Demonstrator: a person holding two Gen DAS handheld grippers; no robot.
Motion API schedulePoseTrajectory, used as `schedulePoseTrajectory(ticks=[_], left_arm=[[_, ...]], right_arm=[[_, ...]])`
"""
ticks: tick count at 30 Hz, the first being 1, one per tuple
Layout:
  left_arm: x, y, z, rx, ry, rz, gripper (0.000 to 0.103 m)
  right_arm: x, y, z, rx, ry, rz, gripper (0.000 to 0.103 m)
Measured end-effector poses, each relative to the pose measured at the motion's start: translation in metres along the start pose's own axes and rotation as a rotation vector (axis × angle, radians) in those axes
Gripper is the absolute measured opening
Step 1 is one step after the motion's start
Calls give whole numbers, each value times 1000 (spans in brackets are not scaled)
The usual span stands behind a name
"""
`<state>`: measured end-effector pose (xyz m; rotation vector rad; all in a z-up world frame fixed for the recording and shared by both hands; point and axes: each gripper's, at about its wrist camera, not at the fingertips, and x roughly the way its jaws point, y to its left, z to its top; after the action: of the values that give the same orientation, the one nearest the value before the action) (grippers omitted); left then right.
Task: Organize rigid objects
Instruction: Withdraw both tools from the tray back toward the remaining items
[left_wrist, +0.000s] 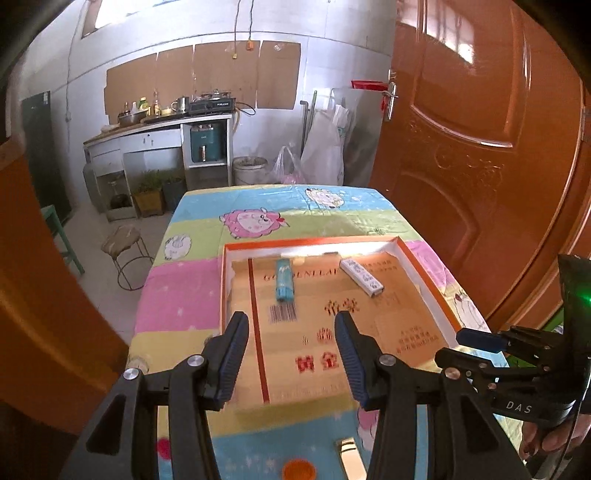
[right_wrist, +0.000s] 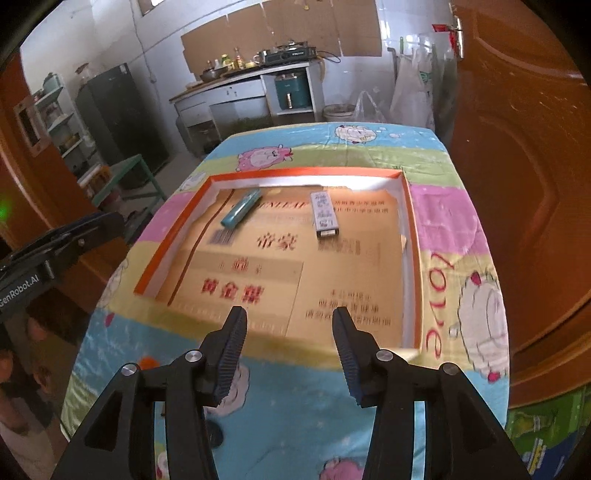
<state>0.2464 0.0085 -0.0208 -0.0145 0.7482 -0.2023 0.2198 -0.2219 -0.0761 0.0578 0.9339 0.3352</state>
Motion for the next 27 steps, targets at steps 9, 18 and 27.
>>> schedulePoseTrajectory(ticks=[9, 18, 27], left_arm=[[-29, -1, -34, -2, -3, 4, 48], [-52, -9, -74, -10, 13, -19, 48], [-69, -17, -114, -1, 26, -27, 48]], right_arm=[[-26, 6, -38, 34, -14, 2, 50], [-49, 18, -78, 56, -45, 19, 50], [-64, 33, -119, 37, -55, 34, 50]])
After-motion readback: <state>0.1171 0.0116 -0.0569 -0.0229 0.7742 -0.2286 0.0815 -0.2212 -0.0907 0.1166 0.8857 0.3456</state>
